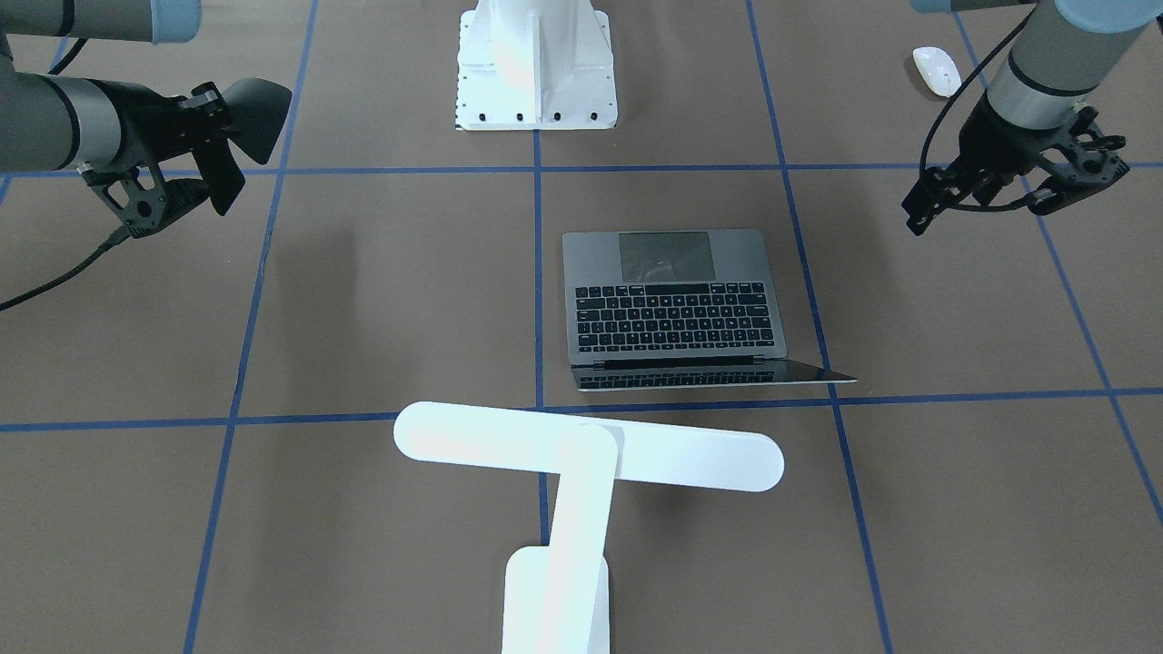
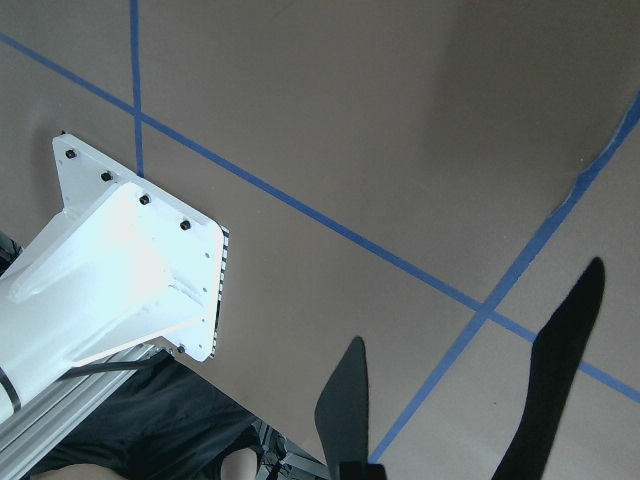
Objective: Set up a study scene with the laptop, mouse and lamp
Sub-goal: 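Carry the black cone-shaped object in with the right gripper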
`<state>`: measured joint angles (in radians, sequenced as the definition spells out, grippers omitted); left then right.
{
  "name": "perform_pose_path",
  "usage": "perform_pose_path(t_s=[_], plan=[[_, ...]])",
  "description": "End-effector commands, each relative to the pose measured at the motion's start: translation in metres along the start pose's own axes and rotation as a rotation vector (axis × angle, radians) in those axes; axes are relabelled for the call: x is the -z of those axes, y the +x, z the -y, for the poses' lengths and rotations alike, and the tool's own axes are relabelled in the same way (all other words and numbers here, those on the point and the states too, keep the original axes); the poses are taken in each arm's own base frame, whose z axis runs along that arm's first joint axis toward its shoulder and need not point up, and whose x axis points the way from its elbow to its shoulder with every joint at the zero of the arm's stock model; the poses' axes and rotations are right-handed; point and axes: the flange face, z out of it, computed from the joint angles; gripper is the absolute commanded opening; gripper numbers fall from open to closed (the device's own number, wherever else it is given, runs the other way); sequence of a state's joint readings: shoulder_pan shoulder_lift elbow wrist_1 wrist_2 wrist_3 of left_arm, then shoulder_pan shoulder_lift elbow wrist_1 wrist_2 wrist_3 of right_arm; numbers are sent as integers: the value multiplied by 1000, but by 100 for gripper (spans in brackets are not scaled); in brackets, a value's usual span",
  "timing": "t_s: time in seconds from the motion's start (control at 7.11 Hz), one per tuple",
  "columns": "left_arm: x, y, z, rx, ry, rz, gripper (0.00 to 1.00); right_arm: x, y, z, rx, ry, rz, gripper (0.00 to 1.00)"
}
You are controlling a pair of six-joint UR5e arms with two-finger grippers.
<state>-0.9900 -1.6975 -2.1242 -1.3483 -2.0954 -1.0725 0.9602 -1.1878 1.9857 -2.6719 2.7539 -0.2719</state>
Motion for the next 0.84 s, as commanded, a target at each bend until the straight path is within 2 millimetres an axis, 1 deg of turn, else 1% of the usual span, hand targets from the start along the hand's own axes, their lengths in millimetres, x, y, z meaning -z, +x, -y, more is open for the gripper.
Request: perform_pose_path(t_s=[0.0,0.14,0.28,0.42,0.56,0.7], plan=[[-4,-17,4,-40,-4,18,100,-22,-2,45,-58,41,-15,0],[-4,-25,9,-45,0,26,100,-28,1,69,-69,69,-14,0],[-6,-33,14,-52,0,34,100,-40,1,89,-77,87,-10,0],[-8,-37,20,-55,0,39,100,-48,-13,112,-88,105,-1,0],[-14,-41,24,-51,-1,53,100,-51,-25,131,-99,126,10,0],[-17,-42,26,-49,-4,58,100,-63,-38,150,-98,130,14,0]])
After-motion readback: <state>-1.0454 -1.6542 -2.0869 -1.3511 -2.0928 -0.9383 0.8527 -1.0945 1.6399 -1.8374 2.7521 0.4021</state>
